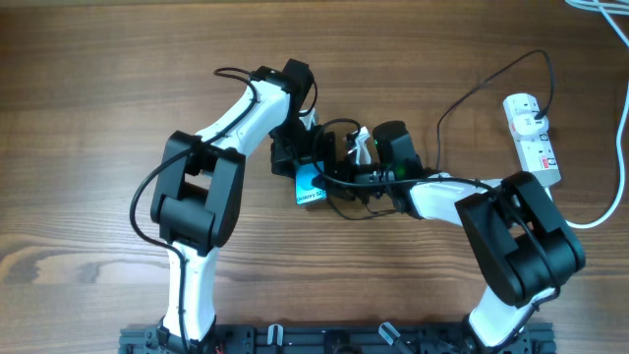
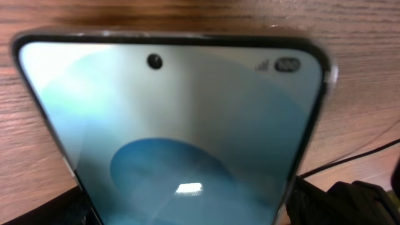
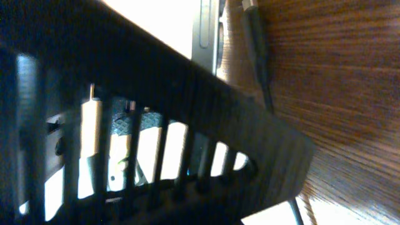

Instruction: Plug charger to phone and switch on socket

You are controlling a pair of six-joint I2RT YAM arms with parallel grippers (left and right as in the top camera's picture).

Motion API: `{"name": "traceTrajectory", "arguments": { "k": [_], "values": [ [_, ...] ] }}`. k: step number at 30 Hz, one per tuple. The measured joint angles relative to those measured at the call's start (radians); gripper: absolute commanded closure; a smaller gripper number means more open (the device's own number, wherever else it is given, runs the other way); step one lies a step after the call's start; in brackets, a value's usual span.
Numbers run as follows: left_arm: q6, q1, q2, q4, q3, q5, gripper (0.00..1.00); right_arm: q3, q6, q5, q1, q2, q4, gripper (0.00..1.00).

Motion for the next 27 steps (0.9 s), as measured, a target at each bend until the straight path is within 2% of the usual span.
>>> {"name": "traceTrajectory", "arguments": {
  "k": [4, 7, 14, 20, 26, 27],
  "values": [
    [0.0, 0.034, -0.115, 0.018, -0.005, -0.011, 0.14, -0.01, 0.058, -0.073, -0.023, 0.013, 0.222, 0.96],
    [0.015, 0.072, -0.273, 0.03, -0.007, 0.006, 0.17, 0.0, 0.132, -0.167, -0.05, 0.012, 0.449, 0.96],
    [0.026, 0.115, -0.579, 0.076, -0.01, 0.152, 0.19, 0.023, 0.431, -0.28, -0.065, 0.006, 1.121, 0.96],
    [0.067, 0.132, -0.595, 0.117, -0.016, 0.265, 0.28, 0.024, 0.593, -0.292, -0.073, -0.002, 1.168, 0.96],
    [0.09, 0.143, -0.592, 0.129, -0.019, 0.301, 0.41, 0.024, 0.651, -0.293, -0.074, -0.016, 1.169, 0.96],
    [0.091, 0.143, -0.592, 0.133, -0.019, 0.303, 0.46, 0.024, 0.654, -0.293, -0.075, -0.017, 1.169, 0.96]
  ]
}}
